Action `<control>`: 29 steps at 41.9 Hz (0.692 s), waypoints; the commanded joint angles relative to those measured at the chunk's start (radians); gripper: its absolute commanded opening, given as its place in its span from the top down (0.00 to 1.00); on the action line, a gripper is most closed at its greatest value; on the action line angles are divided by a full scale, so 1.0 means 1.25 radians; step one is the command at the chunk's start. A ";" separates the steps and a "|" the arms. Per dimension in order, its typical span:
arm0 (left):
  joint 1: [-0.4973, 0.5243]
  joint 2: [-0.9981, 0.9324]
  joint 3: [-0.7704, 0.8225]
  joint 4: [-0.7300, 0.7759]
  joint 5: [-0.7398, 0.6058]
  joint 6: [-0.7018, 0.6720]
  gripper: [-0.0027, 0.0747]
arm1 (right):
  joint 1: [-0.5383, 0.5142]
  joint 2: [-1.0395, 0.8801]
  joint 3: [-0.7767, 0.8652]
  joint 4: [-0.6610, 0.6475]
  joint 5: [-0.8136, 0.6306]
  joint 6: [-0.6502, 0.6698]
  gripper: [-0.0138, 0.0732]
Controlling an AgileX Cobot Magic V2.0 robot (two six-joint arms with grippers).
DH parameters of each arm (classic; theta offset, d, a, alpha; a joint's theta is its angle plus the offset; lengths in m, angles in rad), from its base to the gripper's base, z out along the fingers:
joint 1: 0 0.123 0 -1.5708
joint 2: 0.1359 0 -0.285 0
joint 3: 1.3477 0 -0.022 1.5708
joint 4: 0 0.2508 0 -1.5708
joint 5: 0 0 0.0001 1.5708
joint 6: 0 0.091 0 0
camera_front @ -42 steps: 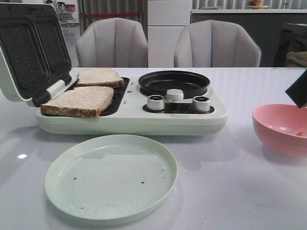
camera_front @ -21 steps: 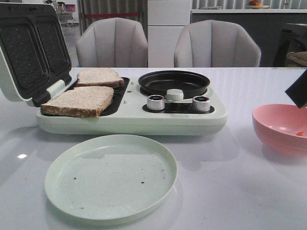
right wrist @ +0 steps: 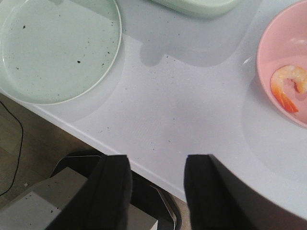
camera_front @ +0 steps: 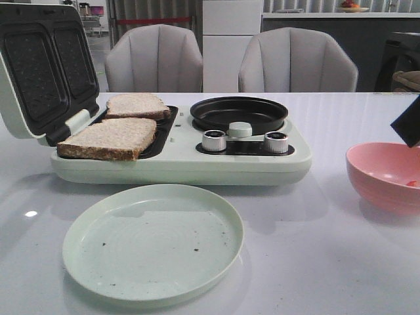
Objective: Make breakfast with bread and shrimp
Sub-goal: 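Grasp the sandwich maker lid handle with the left gripper and close it, then release the lid handle and raise the left gripper away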
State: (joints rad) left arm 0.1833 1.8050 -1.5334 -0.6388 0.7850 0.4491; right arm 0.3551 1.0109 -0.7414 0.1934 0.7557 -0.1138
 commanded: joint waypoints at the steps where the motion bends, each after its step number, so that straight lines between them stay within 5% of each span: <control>1: -0.021 -0.041 -0.032 -0.071 -0.008 0.023 0.82 | -0.004 -0.016 -0.023 0.002 -0.034 -0.002 0.39; 29: -0.201 -0.197 0.081 -0.005 -0.076 0.098 0.82 | -0.004 -0.016 -0.023 0.002 -0.034 -0.002 0.39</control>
State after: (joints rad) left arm -0.0319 1.6488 -1.4525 -0.6188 0.7472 0.5400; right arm 0.3551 1.0109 -0.7414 0.1934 0.7557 -0.1119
